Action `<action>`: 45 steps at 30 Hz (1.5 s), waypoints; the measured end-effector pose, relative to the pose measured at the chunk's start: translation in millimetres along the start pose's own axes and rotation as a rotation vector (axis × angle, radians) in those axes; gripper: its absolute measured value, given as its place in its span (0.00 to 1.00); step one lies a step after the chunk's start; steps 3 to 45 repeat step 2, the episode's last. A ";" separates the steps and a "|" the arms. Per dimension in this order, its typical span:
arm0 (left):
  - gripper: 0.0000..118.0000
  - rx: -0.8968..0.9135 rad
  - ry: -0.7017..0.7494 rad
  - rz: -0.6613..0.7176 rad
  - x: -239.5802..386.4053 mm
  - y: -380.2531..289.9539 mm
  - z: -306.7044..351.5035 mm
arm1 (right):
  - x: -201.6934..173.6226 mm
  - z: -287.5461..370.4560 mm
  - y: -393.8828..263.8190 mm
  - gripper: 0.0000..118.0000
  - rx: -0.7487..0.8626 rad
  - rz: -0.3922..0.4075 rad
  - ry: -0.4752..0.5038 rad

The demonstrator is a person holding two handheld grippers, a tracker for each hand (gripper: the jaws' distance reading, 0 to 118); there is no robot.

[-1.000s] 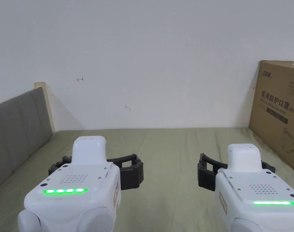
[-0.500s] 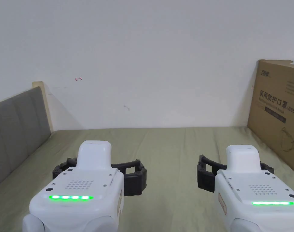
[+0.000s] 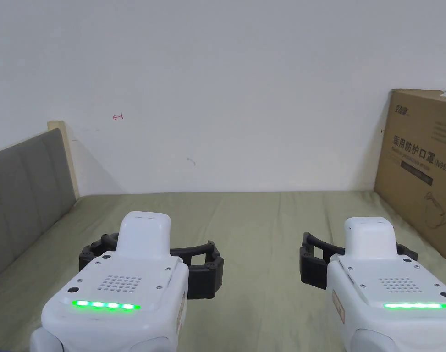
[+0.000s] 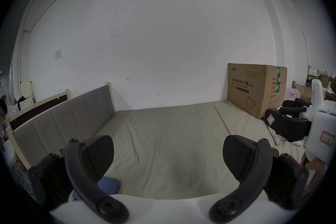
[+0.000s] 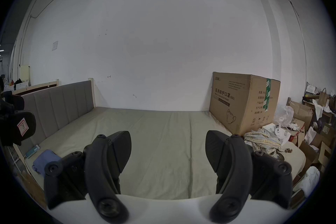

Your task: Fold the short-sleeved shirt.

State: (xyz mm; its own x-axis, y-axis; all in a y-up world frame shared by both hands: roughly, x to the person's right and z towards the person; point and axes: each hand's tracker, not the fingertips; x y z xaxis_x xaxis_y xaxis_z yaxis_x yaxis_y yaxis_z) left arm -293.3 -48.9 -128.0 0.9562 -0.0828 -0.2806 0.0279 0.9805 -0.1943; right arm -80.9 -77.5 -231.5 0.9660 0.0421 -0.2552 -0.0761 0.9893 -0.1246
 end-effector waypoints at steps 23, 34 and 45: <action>1.00 0.000 0.000 0.001 -0.2 -1.1 -0.1 | -0.6 -0.3 0.0 0.77 -0.001 0.008 -0.003; 1.00 0.000 0.000 0.001 -0.2 -1.1 -0.1 | -0.6 -0.3 0.0 0.77 -0.001 0.008 -0.003; 1.00 0.000 0.000 0.001 -0.2 -1.1 -0.1 | -0.6 -0.3 0.0 0.77 -0.001 0.008 -0.003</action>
